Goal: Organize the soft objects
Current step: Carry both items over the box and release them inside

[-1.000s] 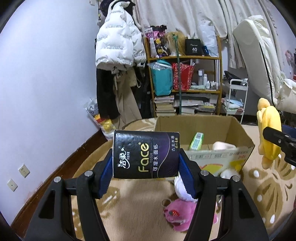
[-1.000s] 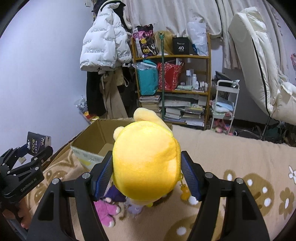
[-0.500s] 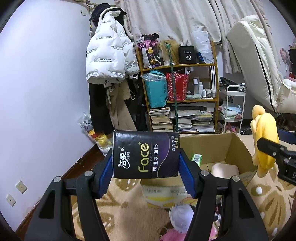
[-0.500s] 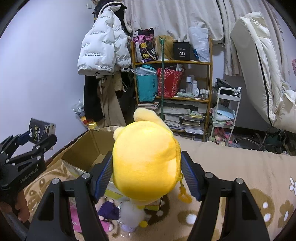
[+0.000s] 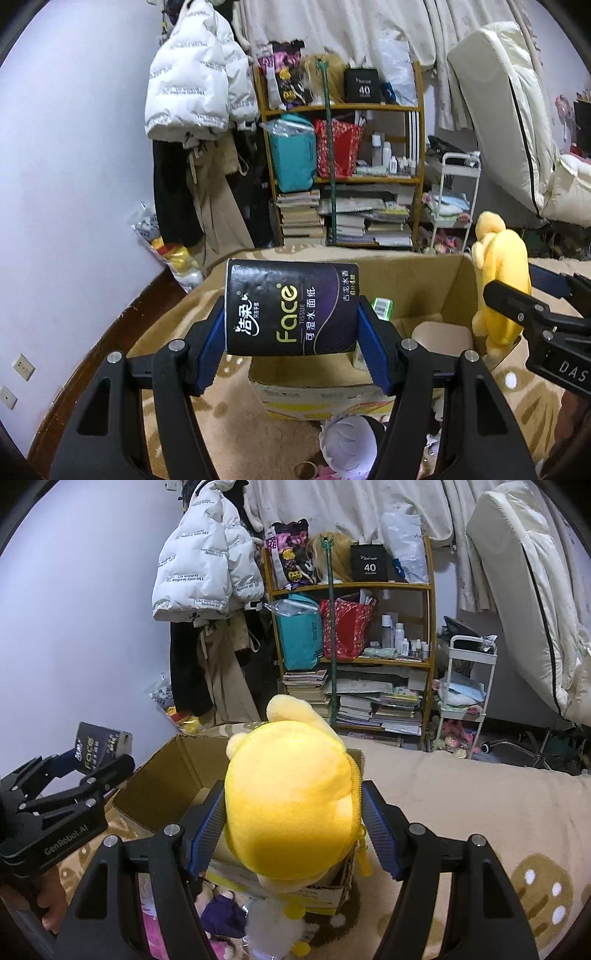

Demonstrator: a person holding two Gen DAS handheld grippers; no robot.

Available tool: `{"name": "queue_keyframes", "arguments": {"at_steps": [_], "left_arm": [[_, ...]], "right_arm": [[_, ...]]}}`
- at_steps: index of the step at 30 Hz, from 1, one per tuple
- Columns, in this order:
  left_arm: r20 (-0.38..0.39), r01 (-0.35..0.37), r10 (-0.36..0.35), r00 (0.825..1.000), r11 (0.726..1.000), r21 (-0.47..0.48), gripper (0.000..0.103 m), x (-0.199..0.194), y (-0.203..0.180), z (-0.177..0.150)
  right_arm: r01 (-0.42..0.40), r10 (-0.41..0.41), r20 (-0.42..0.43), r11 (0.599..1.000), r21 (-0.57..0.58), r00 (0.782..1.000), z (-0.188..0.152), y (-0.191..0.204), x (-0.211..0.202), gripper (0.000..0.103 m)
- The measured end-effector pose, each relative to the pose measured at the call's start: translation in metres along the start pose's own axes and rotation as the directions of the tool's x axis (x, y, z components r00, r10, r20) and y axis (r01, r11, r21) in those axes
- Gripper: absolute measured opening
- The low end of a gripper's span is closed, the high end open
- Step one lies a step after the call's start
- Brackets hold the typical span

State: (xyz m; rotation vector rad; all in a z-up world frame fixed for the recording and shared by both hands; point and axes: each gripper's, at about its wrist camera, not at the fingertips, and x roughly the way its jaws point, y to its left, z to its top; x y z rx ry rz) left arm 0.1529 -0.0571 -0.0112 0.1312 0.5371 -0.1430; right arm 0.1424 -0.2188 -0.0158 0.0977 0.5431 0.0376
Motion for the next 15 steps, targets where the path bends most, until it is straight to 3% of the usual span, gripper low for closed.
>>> {"name": "queue_keyframes", "arguments": {"at_steps": [15], "left_arm": [[-0.088,0.037,-0.039,0.995,0.999,-0.029,0.066,0.025,0.003,-0.006]], "right_arm": [[-0.093,0.094,-0.008,0.993,0.079,0.996,-0.006,-0.009,0.008,0.077]]}}
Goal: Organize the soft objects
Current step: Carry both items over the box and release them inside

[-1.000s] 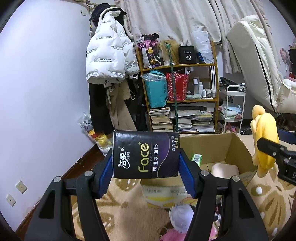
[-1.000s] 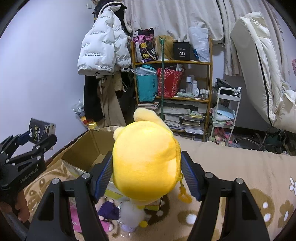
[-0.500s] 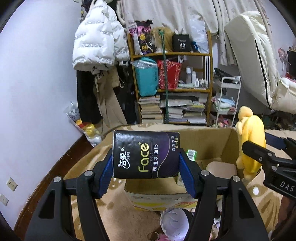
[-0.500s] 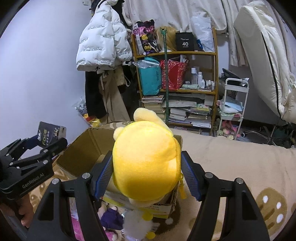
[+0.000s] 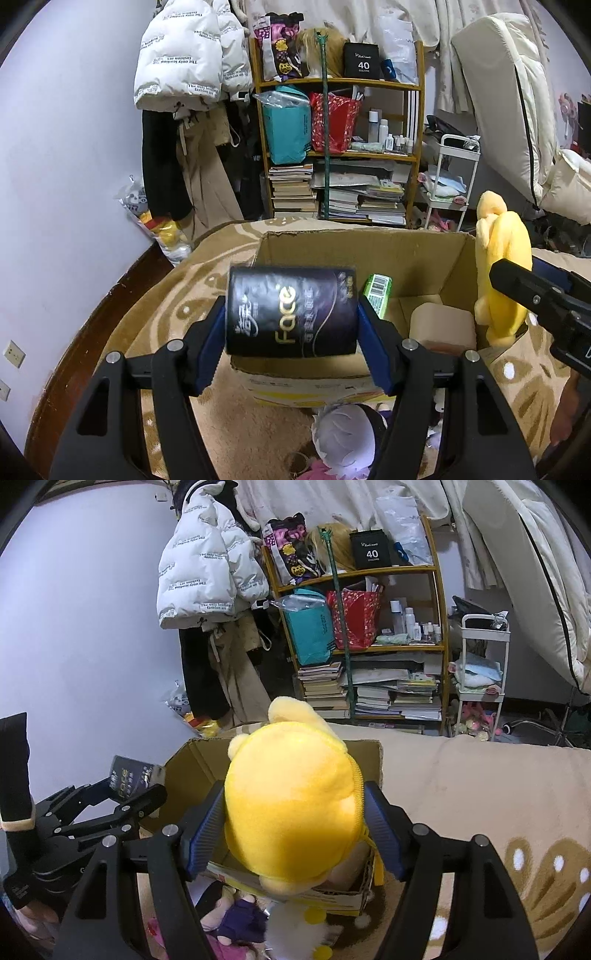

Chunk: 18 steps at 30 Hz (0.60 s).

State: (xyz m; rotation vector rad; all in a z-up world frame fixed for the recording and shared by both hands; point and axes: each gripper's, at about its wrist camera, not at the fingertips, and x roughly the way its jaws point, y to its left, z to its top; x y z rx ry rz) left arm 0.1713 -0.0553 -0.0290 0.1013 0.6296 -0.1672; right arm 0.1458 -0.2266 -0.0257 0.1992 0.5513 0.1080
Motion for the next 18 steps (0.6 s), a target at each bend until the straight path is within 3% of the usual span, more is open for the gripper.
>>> {"name": "queue_keyframes", "arguments": {"at_steps": [9,13,18], "left_arm": [[0.027,-0.015,0.015,1.000,1.000,0.003,0.085,-0.006,0.000,-0.001],[0.026,-0.038,0.038,0.999,0.999,0.010,0.095,-0.008,0.001,-0.002],[0.026,-0.062,0.062,0.998,0.998,0.010,0.097,-0.013,0.003,-0.003]], "right_arm": [[-0.007,0.007,0.001,1.000,0.002,1.000,-0.001,0.001,-0.001,0.080],[-0.009,0.009,-0.002,1.000,0.003,1.000,-0.001,0.003,-0.001,0.087],[0.004,-0.004,0.004,1.000,0.008,1.000,0.000,0.002,-0.004,0.090]]}}
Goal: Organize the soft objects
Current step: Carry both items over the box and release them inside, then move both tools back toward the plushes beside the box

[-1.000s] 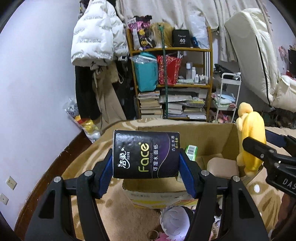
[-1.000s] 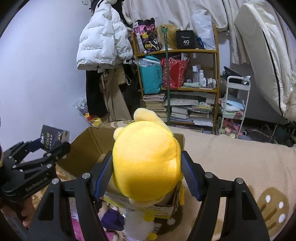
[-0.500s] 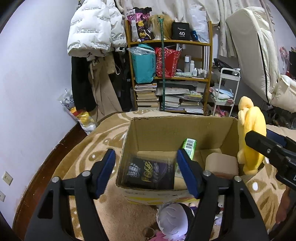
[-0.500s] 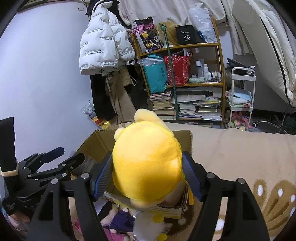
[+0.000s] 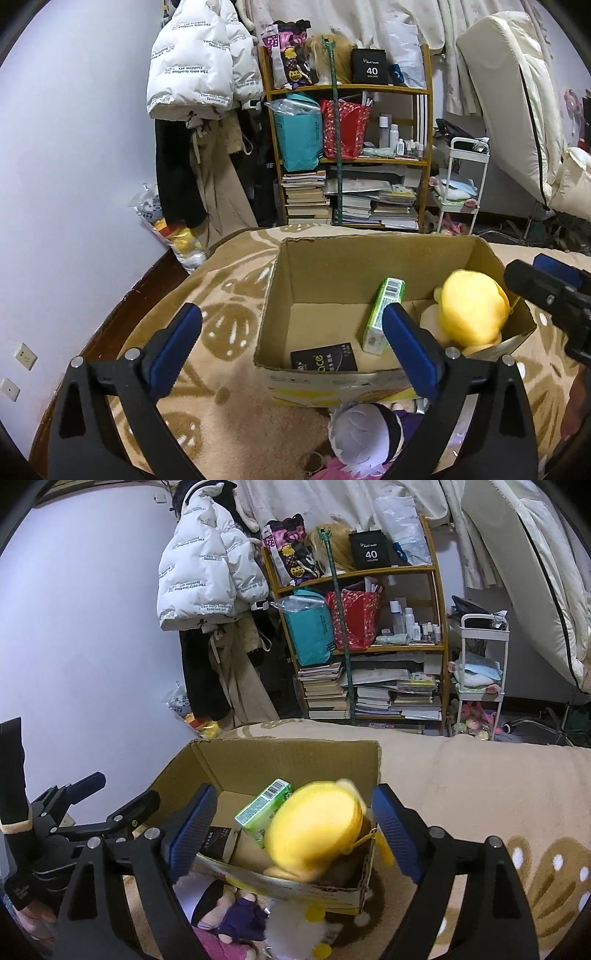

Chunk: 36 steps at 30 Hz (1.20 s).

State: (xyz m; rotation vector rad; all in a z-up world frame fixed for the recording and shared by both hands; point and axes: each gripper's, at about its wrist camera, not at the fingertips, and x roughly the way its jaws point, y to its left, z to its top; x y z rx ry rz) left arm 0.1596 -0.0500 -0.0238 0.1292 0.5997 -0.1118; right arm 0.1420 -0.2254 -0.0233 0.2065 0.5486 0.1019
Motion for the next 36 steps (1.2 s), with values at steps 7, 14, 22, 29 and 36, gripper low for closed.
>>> {"name": "queue_keyframes", "arguments": {"at_steps": [7,14,22,29,36], "left_arm": [[-0.005,-0.020,0.020,1.000,1.000,0.001,0.098,-0.011,0.004,-0.003],[-0.023,-0.038,0.038,0.999,0.999,0.002,0.098,-0.028,0.009,-0.011],[-0.031,-0.055,0.055,0.998,0.998,0.015,0.098,-0.054,0.012,-0.022],[-0.069,-0.057,0.058,0.996,0.998,0.003,0.098,-0.073,0.017,-0.038],[-0.103,-0.061,0.061,0.993,0.998,-0.002,0.098,-0.090,0.019,-0.051]], "right_arm": [[0.012,-0.012,0.000,0.999,0.029,1.000,0.000,-0.005,-0.008,0.098],[0.015,-0.015,-0.026,1.000,0.025,1.000,-0.008,0.001,-0.022,0.098],[0.028,-0.029,-0.047,1.000,-0.006,0.998,-0.018,0.010,-0.041,0.098],[0.035,-0.036,-0.062,0.999,-0.013,0.997,-0.030,0.015,-0.060,0.098],[0.040,-0.042,-0.076,0.999,-0.032,0.996,-0.039,0.019,-0.074,0.098]]}}
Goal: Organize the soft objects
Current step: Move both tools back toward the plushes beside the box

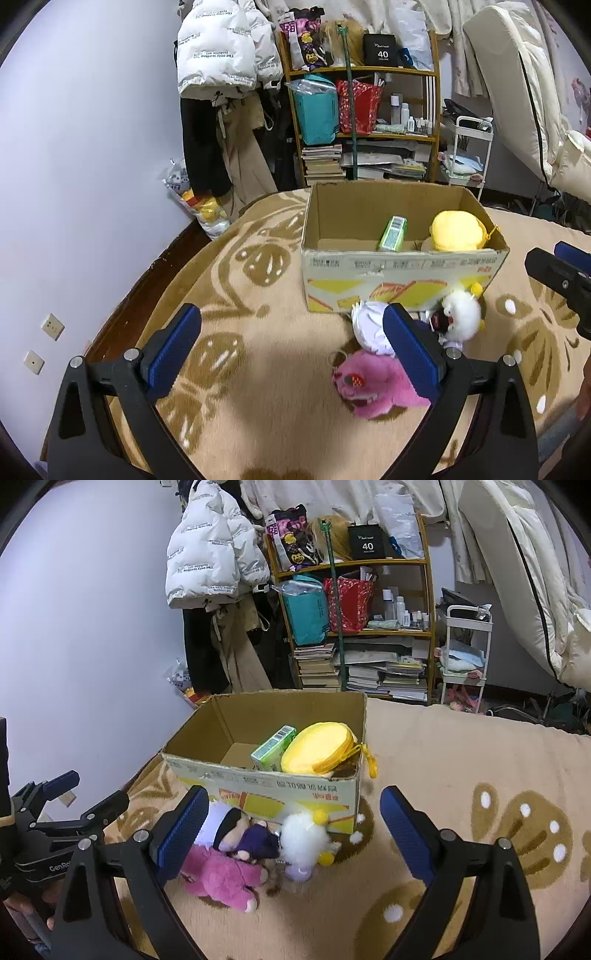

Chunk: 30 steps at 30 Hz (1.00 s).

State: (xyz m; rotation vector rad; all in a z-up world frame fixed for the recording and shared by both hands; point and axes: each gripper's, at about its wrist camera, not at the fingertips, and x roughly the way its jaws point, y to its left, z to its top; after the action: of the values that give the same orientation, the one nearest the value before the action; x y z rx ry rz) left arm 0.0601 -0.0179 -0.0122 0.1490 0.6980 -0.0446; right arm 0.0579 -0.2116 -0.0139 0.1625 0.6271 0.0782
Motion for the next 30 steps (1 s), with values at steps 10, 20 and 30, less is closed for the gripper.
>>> {"name": "queue_keyframes", "arguments": {"at_steps": [10,20,30], "left_arm": [[-0.041,-0.007,0.008,0.999,1.000,0.010,0.098,-0.004,-0.001,-0.011],[-0.082,0.001,0.000,0.997,1.000,0.012,0.098,0.006,-0.003,-0.012],[-0.129,0.015,-0.012,0.992,1.000,0.020,0.098,0.023,-0.010,-0.016]], "right_arm": [[0.004,-0.004,-0.017,1.000,-0.004,1.000,-0.014,0.002,-0.009,0.098],[0.021,-0.022,-0.037,1.000,-0.016,0.999,-0.017,0.002,-0.003,0.098],[0.030,-0.030,-0.061,1.000,0.001,0.998,-0.015,-0.003,0.012,0.098]]}}
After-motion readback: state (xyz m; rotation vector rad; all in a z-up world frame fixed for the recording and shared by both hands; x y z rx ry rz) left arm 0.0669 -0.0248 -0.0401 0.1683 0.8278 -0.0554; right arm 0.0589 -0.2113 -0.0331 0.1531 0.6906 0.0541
